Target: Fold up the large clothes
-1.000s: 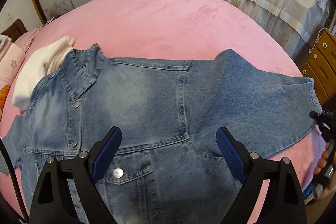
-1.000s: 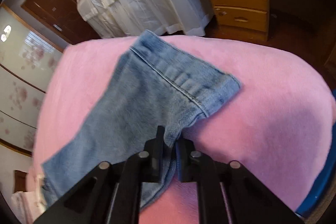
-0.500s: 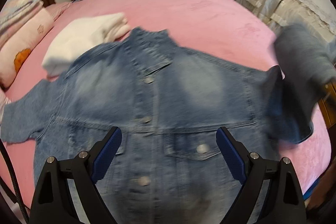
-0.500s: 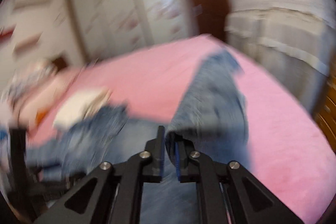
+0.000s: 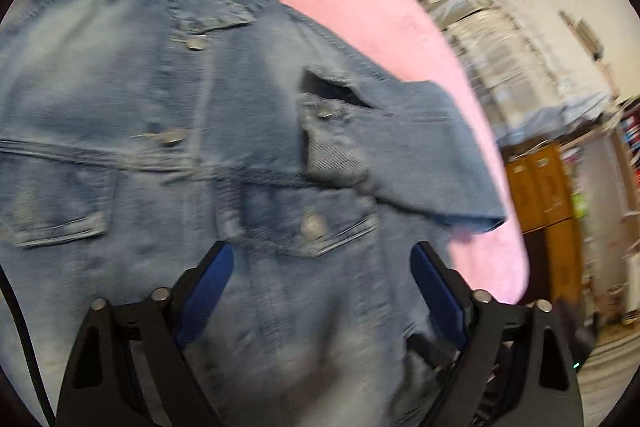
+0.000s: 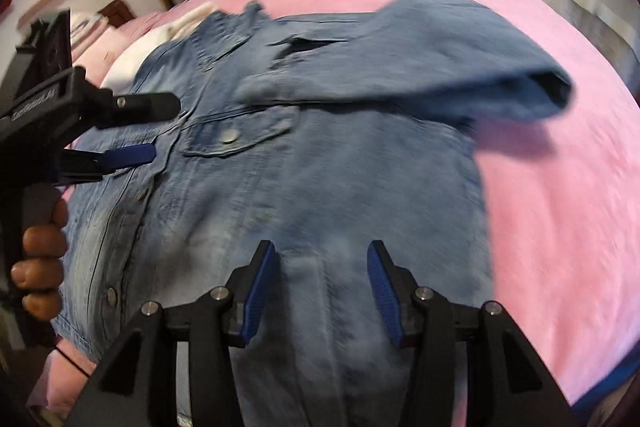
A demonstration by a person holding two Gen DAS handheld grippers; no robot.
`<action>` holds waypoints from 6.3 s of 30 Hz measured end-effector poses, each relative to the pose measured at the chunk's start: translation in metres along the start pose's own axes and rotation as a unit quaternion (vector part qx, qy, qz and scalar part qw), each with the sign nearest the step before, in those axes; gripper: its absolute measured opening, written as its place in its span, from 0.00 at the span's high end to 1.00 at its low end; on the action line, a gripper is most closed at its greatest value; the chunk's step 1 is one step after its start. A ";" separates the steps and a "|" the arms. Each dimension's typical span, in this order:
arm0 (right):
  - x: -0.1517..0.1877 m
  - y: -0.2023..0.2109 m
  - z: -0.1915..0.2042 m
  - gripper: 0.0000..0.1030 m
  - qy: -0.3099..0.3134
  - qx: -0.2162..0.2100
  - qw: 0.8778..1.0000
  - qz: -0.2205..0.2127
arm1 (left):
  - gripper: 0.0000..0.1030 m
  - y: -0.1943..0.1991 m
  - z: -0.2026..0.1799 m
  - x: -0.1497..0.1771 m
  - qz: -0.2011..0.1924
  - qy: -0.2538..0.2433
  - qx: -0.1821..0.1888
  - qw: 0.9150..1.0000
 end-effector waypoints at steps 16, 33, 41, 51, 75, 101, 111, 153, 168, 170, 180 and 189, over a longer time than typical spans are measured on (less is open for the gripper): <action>0.009 -0.001 -0.019 0.53 -0.041 -0.003 0.999 -0.013 | 0.53 -0.077 0.009 -0.048 0.002 0.133 0.092 0.987; -0.015 0.010 -0.054 0.44 -0.098 0.044 0.994 -0.033 | 0.91 0.039 -0.152 -0.095 -0.081 -0.041 0.074 0.993; -0.070 -0.019 -0.096 0.87 -0.105 0.113 0.987 -0.054 | 0.91 0.113 -0.188 -0.125 -0.126 -0.104 0.050 0.985; -0.081 -0.028 -0.037 0.54 0.050 0.198 0.979 0.000 | 0.91 0.122 -0.052 -0.153 -0.141 -0.102 -0.099 0.980; -0.185 -0.061 -0.127 0.39 -0.098 0.082 0.992 -0.020 | 0.45 0.058 0.112 -0.204 -0.072 0.084 -0.084 0.990; -0.102 0.012 -0.108 0.51 -0.012 0.101 0.994 -0.028 | 0.48 0.088 0.128 -0.116 -0.066 0.084 -0.120 0.987; -0.060 -0.022 -0.043 0.51 0.138 0.181 0.974 -0.002 | 0.48 0.074 0.133 -0.105 -0.082 0.131 -0.074 0.985; -0.075 -0.059 -0.058 0.84 -0.012 0.152 0.988 0.001 | 0.43 0.036 0.081 -0.078 -0.102 -0.040 -0.195 0.975; -0.077 -0.038 -0.052 0.78 -0.075 0.161 0.984 0.016 | 0.34 0.066 0.061 -0.058 -0.096 -0.008 -0.182 0.979; -0.076 -0.028 -0.046 0.78 -0.081 0.151 0.985 0.013 | 0.34 0.077 0.055 -0.052 -0.102 -0.013 -0.175 0.979; -0.065 0.029 0.008 0.64 -0.079 0.125 0.989 -0.014 | 0.31 0.140 0.025 -0.013 -0.124 -0.062 -0.155 0.978; -0.062 0.059 0.079 0.64 -0.030 0.103 0.994 -0.028 | 0.30 0.204 0.020 0.020 -0.139 -0.082 -0.145 0.976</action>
Point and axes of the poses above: each gripper's, at about its wrist camera, not at the fingertips, and y roughly against the way its jaws point, z to its left, x to its underside, the point moved 2 cm from there along -y, roughly the way its jaws point, and after that the axes turned 14 degrees about y, right-handed, at the moved point
